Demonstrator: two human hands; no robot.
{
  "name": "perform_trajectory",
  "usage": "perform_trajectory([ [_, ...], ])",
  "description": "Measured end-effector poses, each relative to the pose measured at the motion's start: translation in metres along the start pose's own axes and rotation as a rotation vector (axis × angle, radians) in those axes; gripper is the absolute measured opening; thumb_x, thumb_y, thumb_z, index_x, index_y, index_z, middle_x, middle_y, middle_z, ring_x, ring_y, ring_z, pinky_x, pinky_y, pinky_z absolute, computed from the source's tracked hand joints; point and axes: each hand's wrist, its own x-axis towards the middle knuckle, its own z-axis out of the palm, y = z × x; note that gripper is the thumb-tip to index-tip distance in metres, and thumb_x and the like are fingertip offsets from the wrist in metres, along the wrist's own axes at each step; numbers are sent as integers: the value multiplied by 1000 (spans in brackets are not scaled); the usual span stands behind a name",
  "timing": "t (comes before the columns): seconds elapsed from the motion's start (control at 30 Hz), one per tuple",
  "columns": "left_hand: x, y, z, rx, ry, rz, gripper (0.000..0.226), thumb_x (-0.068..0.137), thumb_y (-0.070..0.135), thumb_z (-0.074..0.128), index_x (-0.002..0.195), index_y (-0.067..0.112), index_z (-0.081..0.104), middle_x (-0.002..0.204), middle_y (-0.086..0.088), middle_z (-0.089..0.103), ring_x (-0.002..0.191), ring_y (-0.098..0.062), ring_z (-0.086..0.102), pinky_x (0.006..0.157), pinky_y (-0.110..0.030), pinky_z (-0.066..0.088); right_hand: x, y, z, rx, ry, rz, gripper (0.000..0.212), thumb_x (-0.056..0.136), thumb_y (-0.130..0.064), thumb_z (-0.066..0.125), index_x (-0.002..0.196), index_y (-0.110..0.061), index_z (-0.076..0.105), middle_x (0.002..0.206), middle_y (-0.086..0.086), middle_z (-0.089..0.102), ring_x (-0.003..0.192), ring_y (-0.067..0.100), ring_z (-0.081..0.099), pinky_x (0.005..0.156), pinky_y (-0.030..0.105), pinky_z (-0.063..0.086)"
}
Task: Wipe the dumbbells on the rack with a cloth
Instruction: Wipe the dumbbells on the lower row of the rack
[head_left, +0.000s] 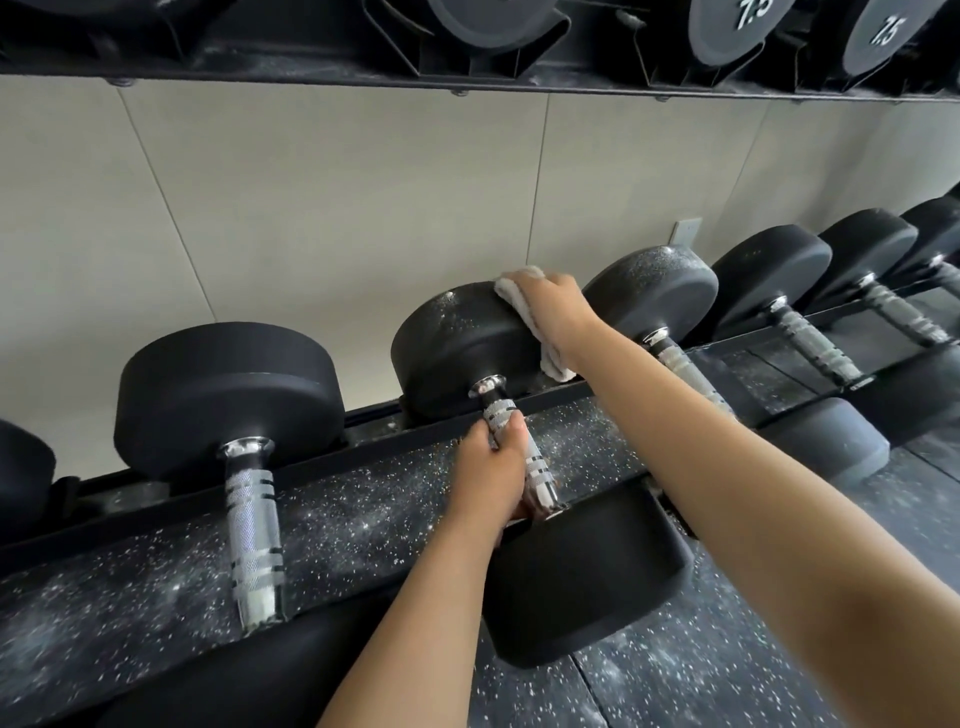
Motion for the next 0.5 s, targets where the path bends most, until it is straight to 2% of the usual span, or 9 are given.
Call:
perform_trajectory([
  [0.07,-1,2,-1,5,10,8,42,69,69,51,87,32,57,99,-8,70,92,-31,68,86,-53,53,-10,-6,9,-170,13,-156,32,89,-44,50,106,-30,73,100,-7,72,98,16,64,92,39,52],
  [0.13,-3,4,-2,-1,11,24,31,76,60,50,85,32,58,97,-8,70,91,-32,68,87,-53,53,-15,-2,12,-161,7,-229,31,87,-50,51,103,-38,74,99,-10,73,101,15,65,94,38,52],
  [0.27,-6,5,-2,40,20,74,26,89,54,50,87,29,57,96,-4,68,94,-29,67,88,-53,52,-11,13,-3,140,-75,-188,29,99,-36,50,108,-24,75,107,-4,72,106,11,65,98,24,48],
  [0.33,-6,5,-2,50,13,86,26,90,53,49,88,28,57,97,-3,66,95,-28,66,88,-54,52,-3,24,-5,256,-25,-31,33,92,-41,55,109,-19,73,107,-1,71,104,14,65,99,26,47],
  [0.4,-7,6,-2,70,17,101,25,92,51,49,92,27,57,96,-3,66,95,-27,65,88,-52,52,9,43,-3,369,13,165,35,79,-42,61,99,-16,72,101,8,69,97,29,66,97,40,51],
  [0.47,-6,6,-3,104,28,113,24,95,47,47,97,25,57,97,-3,65,95,-26,64,88,-51,52,29,63,0,408,36,311,22,73,-35,58,89,-20,60,91,11,53,84,31,50,78,42,46],
  [0.5,-6,7,-3,111,27,112,24,95,47,47,96,25,57,96,-3,65,95,-26,64,88,-51,52,35,66,-1,412,38,343,19,74,-34,56,88,-22,57,91,10,50,83,29,47,73,41,43],
])
